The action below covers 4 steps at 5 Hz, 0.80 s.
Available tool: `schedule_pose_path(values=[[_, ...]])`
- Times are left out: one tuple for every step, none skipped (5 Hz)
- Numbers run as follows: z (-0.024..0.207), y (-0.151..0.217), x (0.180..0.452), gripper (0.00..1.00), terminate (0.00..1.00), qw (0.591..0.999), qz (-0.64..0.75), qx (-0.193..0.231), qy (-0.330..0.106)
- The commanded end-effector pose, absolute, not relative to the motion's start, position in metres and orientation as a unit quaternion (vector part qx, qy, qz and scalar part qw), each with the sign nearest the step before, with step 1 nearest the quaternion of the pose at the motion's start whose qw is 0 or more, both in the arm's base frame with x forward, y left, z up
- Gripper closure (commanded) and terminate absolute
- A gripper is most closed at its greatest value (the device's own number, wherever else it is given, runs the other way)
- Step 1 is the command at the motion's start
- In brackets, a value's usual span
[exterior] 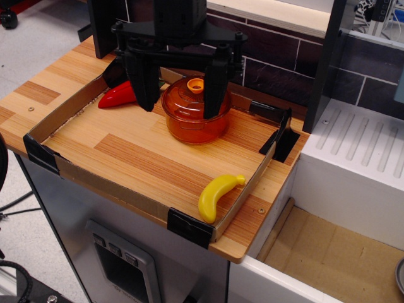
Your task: Take lid off pot
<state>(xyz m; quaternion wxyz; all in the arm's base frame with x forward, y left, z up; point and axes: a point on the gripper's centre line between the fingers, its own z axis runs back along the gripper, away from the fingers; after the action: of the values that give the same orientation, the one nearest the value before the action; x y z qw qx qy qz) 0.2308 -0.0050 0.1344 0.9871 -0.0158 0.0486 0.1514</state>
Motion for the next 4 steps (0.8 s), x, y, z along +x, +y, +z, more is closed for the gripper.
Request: schedule_pose_path(values=[[0.134,-0.005,0.231,0.00,0.00,0.987,0.151,-0.016,0.049],[0.116,0.010,0.252,0.00,0.00,0.985,0.162,-0.013,0.050],[0.076,0.022,0.273,0.00,0.00,0.981,0.190,0.004,0.026],[0.056,0.034,0.292,0.00,0.00,0.975,0.222,0.017,0.018]])
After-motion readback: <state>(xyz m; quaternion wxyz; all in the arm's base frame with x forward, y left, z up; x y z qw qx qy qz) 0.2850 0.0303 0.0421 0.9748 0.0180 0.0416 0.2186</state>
